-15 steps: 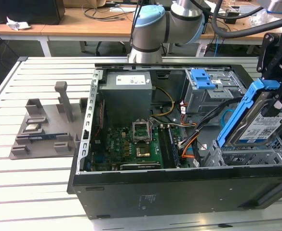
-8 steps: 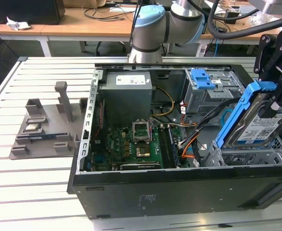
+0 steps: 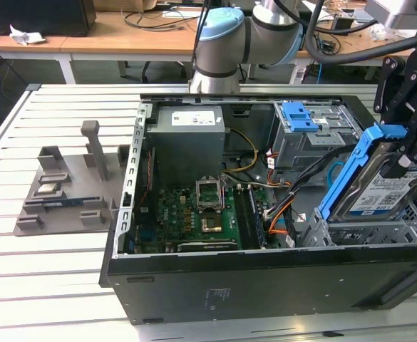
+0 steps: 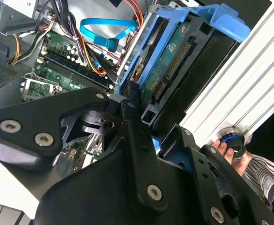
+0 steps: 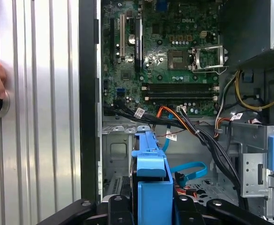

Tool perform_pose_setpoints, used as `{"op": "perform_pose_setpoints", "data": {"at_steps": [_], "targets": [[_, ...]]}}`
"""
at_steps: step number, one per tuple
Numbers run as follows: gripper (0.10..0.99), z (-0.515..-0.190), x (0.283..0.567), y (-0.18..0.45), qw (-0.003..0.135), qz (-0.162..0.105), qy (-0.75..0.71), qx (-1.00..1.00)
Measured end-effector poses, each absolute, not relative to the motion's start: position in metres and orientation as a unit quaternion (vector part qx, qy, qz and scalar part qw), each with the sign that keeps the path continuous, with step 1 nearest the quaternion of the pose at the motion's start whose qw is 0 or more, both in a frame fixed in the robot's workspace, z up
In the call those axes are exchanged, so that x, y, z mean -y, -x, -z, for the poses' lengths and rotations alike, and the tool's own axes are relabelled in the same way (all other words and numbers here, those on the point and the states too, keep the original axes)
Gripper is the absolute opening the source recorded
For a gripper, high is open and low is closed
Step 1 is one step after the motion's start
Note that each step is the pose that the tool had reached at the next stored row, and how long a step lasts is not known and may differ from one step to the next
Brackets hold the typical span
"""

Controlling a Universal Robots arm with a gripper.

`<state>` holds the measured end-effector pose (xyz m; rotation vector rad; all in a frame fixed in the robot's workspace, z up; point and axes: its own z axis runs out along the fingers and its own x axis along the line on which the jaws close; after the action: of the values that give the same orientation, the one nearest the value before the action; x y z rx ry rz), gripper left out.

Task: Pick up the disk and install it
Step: 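Insert the disk into the insertion slot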

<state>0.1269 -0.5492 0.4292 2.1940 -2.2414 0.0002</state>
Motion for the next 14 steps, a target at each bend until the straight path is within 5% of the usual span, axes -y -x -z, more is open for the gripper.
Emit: {"op": "perform_pose_setpoints", "data": {"at_steps": [14], "targets": [[0.365, -0.4, 0.549, -0.127, 0.003, -0.001, -0.7, 0.715]]}}
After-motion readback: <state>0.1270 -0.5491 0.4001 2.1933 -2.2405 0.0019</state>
